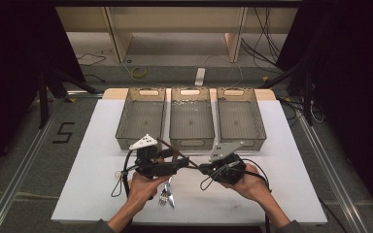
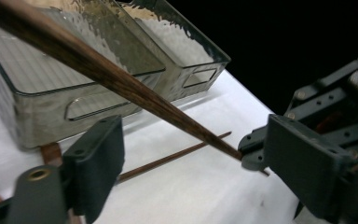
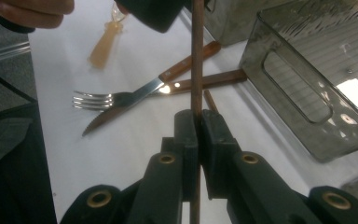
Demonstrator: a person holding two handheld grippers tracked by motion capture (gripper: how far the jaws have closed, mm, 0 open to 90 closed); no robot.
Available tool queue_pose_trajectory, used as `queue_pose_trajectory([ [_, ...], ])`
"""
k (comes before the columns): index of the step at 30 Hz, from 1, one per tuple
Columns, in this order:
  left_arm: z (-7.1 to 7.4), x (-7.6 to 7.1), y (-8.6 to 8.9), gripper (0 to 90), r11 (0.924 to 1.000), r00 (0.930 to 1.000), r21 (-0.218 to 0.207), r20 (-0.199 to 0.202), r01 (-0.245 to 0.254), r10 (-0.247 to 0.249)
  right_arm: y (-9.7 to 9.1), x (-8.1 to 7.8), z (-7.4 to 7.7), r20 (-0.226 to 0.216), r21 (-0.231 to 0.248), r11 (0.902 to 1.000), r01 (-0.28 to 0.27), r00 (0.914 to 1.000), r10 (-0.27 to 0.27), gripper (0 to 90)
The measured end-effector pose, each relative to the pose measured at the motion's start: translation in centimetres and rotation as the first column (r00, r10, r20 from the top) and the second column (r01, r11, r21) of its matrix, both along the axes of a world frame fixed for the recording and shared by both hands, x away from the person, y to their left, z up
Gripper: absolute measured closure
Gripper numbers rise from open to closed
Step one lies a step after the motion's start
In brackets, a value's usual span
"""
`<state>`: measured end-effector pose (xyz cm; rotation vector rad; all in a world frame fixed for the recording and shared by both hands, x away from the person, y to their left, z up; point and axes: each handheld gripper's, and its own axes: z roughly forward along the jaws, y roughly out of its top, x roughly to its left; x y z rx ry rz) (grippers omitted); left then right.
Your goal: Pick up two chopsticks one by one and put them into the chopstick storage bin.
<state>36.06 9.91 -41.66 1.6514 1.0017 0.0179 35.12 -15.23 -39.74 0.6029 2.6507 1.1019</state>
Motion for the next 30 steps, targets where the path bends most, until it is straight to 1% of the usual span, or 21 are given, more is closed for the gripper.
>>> queue_pose_trajectory([
  [1,-0.04,0.08,0.01,23.5,0.9998,0.9999,-0.019,-0.011,-0.003,0.003,0.04,0.00,0.00,-0.002,0.004,1.0000,-0.005,1.0000,0.005,85.9],
  [2,-0.27,0.21,0.13,26.3,0.9988,0.9997,-0.049,-0.025,0.002,-0.004,0.07,-0.03,0.00,-0.001,0.005,1.0000,-0.006,1.0000,0.006,85.9],
  [3,-0.27,0.21,0.13,29.4,0.9988,0.9997,-0.049,-0.025,0.002,-0.004,0.12,-0.08,0.01,0.002,0.007,1.0000,-0.002,1.0000,0.002,85.9],
  [4,-0.40,0.25,0.12,32.1,0.9978,0.9993,-0.065,-0.035,0.008,-0.010,0.15,-0.09,0.01,0.001,0.008,1.0000,-0.006,1.0000,0.006,85.9],
  [7,-0.56,0.26,0.00,36.4,0.9960,0.9978,-0.085,-0.058,0.028,-0.033,0.27,-0.14,0.02,0.010,0.020,0.9998,-0.002,0.9999,0.001,85.9],
  [11,-0.57,0.22,-0.08,44.1,0.9950,0.9970,-0.089,-0.059,0.045,-0.051,0.32,-0.17,0.04,0.007,0.032,0.9995,-0.001,1.0000,0.001,85.9],
  [12,-0.57,0.20,-0.10,44.1,0.9944,0.9966,-0.094,-0.063,0.047,-0.053,0.32,-0.17,0.04,0.007,0.032,0.9995,-0.001,1.0000,0.001,85.9],
  [13,-0.58,0.19,-0.11,45.9,0.9938,0.9963,-0.099,-0.064,0.051,-0.057,0.32,-0.17,0.05,0.007,0.033,0.9994,-0.006,1.0000,0.006,85.9],
  [15,-0.61,0.17,-0.09,52.1,0.9932,0.9962,-0.104,-0.064,0.052,-0.059,0.42,-0.25,0.07,0.006,0.043,0.9991,-0.008,1.0000,0.008,85.9],
  [16,-0.64,0.15,-0.09,53.9,0.9927,0.9966,-0.109,-0.059,0.052,-0.058,0.44,-0.26,0.08,0.004,0.047,0.9988,-0.015,0.9999,0.015,85.9],
  [17,-0.65,0.12,-0.09,53.9,0.9924,0.9968,-0.111,-0.054,0.053,-0.059,0.44,-0.26,0.08,0.004,0.047,0.9988,-0.015,0.9999,0.015,85.9],
  [18,-0.67,0.12,-0.05,58.0,0.9922,0.9965,-0.110,-0.051,0.060,-0.066,0.57,-0.37,0.10,0.008,0.049,0.9986,-0.019,0.9998,0.019,85.8],
  [19,-0.68,0.11,-0.05,58.0,0.9914,0.9963,-0.114,-0.050,0.063,-0.069,0.57,-0.37,0.10,0.008,0.049,0.9986,-0.019,0.9998,0.019,85.8],
  [20,-0.67,0.09,-0.06,62.2,0.9909,0.9962,-0.117,-0.049,0.066,-0.072,0.67,-0.44,0.09,0.010,0.056,0.9983,-0.020,0.9998,0.019,85.8],
  [23,-0.64,0.05,-0.06,67.2,0.9897,0.9959,-0.124,-0.046,0.072,-0.078,0.70,-0.48,0.09,0.014,0.061,0.9980,-0.019,0.9997,0.018,85.8],
  [25,-0.70,0.09,-0.03,70.5,0.9879,0.9952,-0.135,-0.051,0.076,-0.083,0.68,-0.54,0.14,0.020,0.067,0.9976,-0.017,0.9997,0.016,85.8],
  [26,-0.76,0.12,-0.03,70.5,0.9869,0.9948,-0.141,-0.055,0.078,-0.086,0.68,-0.54,0.14,0.020,0.067,0.9976,-0.017,0.9997,0.016,85.8],
  [27,-0.81,0.17,-0.01,73.3,0.9843,0.9935,-0.155,-0.062,0.084,-0.095,0.63,-0.53,0.21,0.020,0.072,0.9972,-0.018,0.9997,0.016,85.8],
  [28,-0.81,0.17,-0.01,74.3,0.9843,0.9935,-0.155,-0.062,0.084,-0.095,0.62,-0.54,0.20,0.021,0.071,0.9973,-0.018,0.9996,0.016,85.8],
  [30,-0.75,0.20,0.04,77.2,0.9809,0.9924,-0.171,-0.065,0.092,-0.105,0.65,-0.54,0.14,0.023,0.075,0.9970,-0.019,0.9996,0.018,85.8],
])
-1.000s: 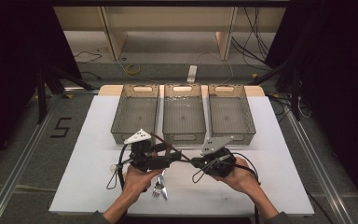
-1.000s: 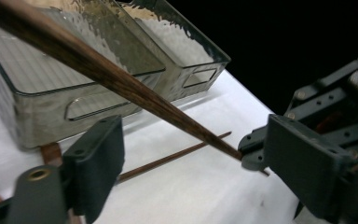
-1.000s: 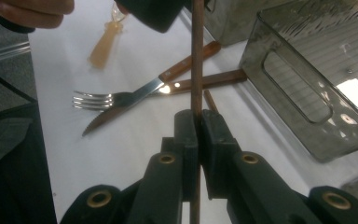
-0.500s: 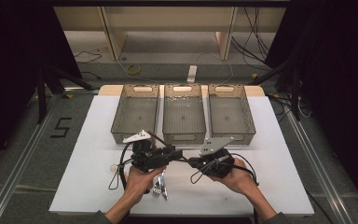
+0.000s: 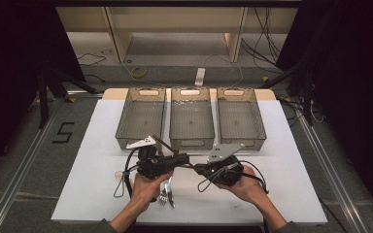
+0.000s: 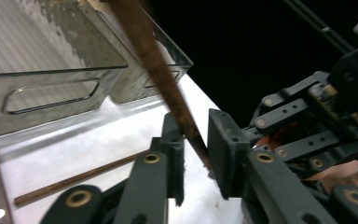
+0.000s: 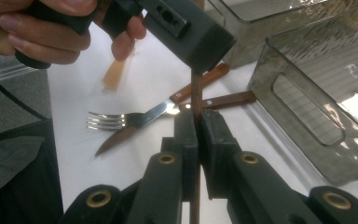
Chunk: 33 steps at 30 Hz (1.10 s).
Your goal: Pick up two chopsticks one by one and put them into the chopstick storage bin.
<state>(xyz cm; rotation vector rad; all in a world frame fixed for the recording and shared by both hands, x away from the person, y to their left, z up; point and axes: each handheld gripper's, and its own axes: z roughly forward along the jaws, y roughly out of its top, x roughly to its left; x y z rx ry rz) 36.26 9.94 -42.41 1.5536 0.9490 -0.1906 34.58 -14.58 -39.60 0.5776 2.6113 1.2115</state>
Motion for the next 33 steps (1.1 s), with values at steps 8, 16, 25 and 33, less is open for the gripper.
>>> queue_pose_trajectory([
  [8,0.6,-0.2,-0.1,83.6,0.9991,0.9990,0.000,0.012,0.043,-0.043,0.1,-0.1,-0.3,0.008,0.009,0.9998,-0.017,0.9998,0.017,84.6],
  [16,2.1,0.5,1.2,84.0,0.9963,0.9992,0.080,0.023,0.030,-0.032,-2.1,0.0,-0.4,-0.019,0.051,0.9981,0.035,0.9993,-0.034,54.6],
  [25,4.5,2.1,3.8,83.9,0.9916,0.9998,0.129,0.016,0.008,-0.010,-4.1,0.1,-1.8,-0.033,0.070,0.9860,0.151,0.9882,-0.149,35.6],
  [33,6.6,3.6,5.8,83.8,0.9860,0.9996,0.166,0.026,-0.016,0.011,-5.2,-0.4,-2.3,-0.053,0.069,0.9802,0.186,0.9818,-0.182,30.3],
])
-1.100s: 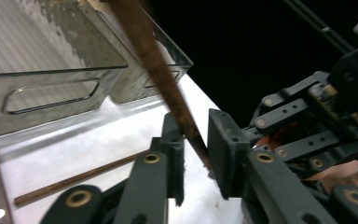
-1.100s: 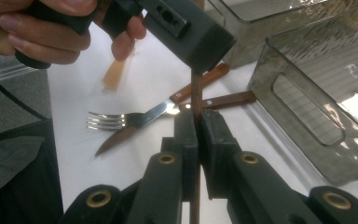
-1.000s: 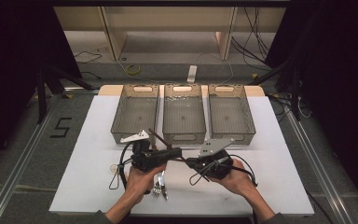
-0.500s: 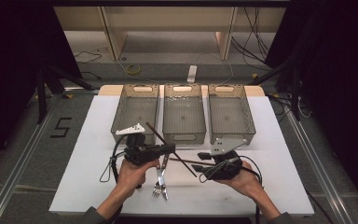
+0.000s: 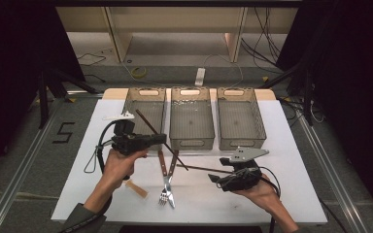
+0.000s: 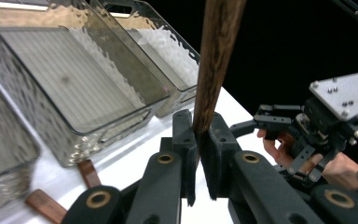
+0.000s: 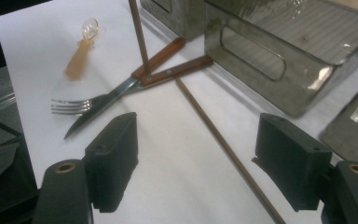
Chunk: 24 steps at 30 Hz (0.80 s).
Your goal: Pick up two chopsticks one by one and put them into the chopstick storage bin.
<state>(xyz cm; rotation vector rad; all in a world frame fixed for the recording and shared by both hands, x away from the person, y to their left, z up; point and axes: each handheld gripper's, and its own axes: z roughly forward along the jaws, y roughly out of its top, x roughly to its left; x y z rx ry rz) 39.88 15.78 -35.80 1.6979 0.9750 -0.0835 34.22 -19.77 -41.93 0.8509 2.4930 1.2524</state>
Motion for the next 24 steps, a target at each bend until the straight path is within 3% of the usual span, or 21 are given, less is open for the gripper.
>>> queue_pose_trajectory([
  [4,1.1,1.3,1.0,83.8,0.9995,0.9999,0.030,-0.014,-0.003,0.004,-0.7,-0.4,-0.2,-0.007,0.005,0.9999,0.012,0.9999,-0.012,30.5],
  [11,2.9,3.2,2.9,83.8,0.9980,0.9989,0.047,-0.021,-0.042,0.043,-1.5,-0.8,-0.6,-0.022,0.001,0.9998,0.022,0.9995,-0.022,30.5],
  [19,5.2,4.3,4.0,83.7,0.9946,0.9969,0.068,0.009,-0.078,0.078,-1.3,-1.0,-0.7,-0.019,-0.004,0.9999,0.017,0.9997,-0.017,27.6],
  [24,6.0,5.6,4.8,83.7,0.9881,0.9924,0.093,0.019,-0.122,0.121,-1.4,-1.1,-0.6,-0.020,0.004,0.9998,0.019,0.9996,-0.019,26.7],
])
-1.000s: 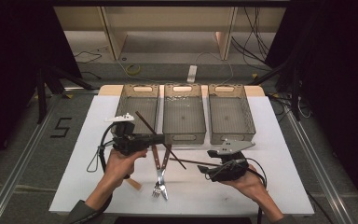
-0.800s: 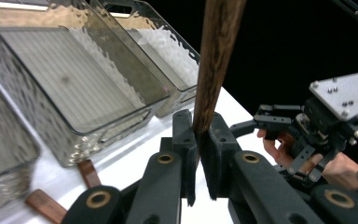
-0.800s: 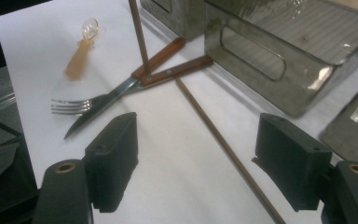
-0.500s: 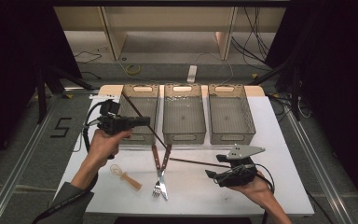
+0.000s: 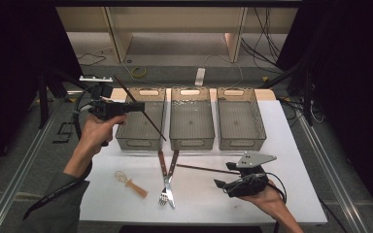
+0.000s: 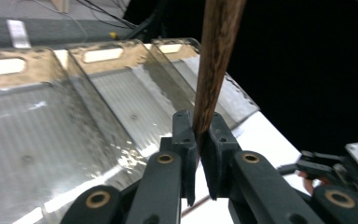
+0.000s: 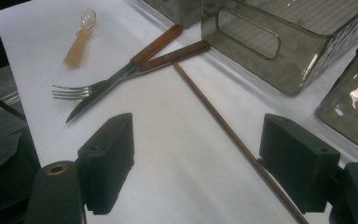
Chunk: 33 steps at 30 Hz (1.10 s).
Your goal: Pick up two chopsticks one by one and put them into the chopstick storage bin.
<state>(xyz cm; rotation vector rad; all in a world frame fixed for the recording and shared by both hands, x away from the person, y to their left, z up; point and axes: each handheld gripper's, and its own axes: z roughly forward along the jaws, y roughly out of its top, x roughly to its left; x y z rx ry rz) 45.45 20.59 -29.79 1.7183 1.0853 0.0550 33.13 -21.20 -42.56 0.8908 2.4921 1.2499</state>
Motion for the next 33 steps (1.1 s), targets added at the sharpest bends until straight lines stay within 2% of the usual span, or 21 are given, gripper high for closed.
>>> queue_pose_trajectory([
  [2,0.2,0.5,0.2,83.7,1.0000,1.0000,-0.008,-0.008,-0.005,0.005,0.0,0.0,0.0,0.001,0.001,1.0000,0.003,1.0000,-0.003,26.1],
  [9,0.9,2.3,0.6,83.7,0.9991,0.9993,0.037,-0.028,-0.023,0.024,-0.2,-0.1,0.0,0.004,0.002,1.0000,0.001,1.0000,-0.001,25.7],
  [13,0.8,3.2,0.8,83.7,0.9971,0.9980,0.065,-0.046,-0.040,0.043,-0.2,-0.1,0.0,0.000,-0.002,1.0000,0.001,1.0000,-0.001,25.8],
  [16,0.4,3.9,1.0,83.6,0.9948,0.9957,0.084,-0.068,-0.058,0.064,-0.2,-0.1,0.0,-0.001,-0.002,1.0000,0.003,1.0000,-0.003,25.8],
  [20,-0.7,4.7,1.2,83.5,0.9938,0.9918,0.077,-0.094,-0.080,0.087,-0.2,-0.1,0.0,0.001,-0.009,1.0000,0.000,1.0000,0.000,25.9],
  [22,-1.4,5.0,1.1,83.5,0.9915,0.9901,0.094,-0.099,-0.091,0.100,-0.2,-0.1,0.0,0.001,-0.006,1.0000,0.001,1.0000,-0.001,25.9],
  [26,-2.5,5.4,0.8,83.3,0.9895,0.9871,0.106,-0.116,-0.098,0.110,-0.1,-0.1,-0.1,-0.002,-0.013,0.9999,-0.001,1.0000,0.001,26.0],
  [30,-3.2,5.7,0.3,83.2,0.9841,0.9851,0.145,-0.123,-0.102,0.120,0.0,-0.1,-0.1,-0.002,-0.013,0.9999,-0.003,1.0000,0.003,26.0],
  [33,-3.6,5.9,-0.2,83.1,0.9826,0.9844,0.159,-0.131,-0.096,0.117,0.0,-0.1,-0.1,-0.004,-0.012,0.9999,-0.002,1.0000,0.002,26.0],
])
